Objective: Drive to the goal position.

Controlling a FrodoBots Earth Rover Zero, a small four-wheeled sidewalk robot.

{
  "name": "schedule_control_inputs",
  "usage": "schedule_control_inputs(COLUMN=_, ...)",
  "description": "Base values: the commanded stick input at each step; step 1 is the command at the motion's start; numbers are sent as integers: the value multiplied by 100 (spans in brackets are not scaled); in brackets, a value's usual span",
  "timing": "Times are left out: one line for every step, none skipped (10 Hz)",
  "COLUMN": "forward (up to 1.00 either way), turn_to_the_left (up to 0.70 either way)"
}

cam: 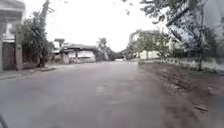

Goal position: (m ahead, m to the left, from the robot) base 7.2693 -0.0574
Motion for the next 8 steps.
schedule_control_inputs(forward=100, turn_to_the_left=0)
schedule_control_inputs(forward=100, turn_to_the_left=0)
schedule_control_inputs(forward=100, turn_to_the_left=0)
schedule_control_inputs(forward=100, turn_to_the_left=0)
schedule_control_inputs(forward=100, turn_to_the_left=0)
schedule_control_inputs(forward=100, turn_to_the_left=0)
schedule_control_inputs(forward=100, turn_to_the_left=0)
schedule_control_inputs(forward=100, turn_to_the_left=0)
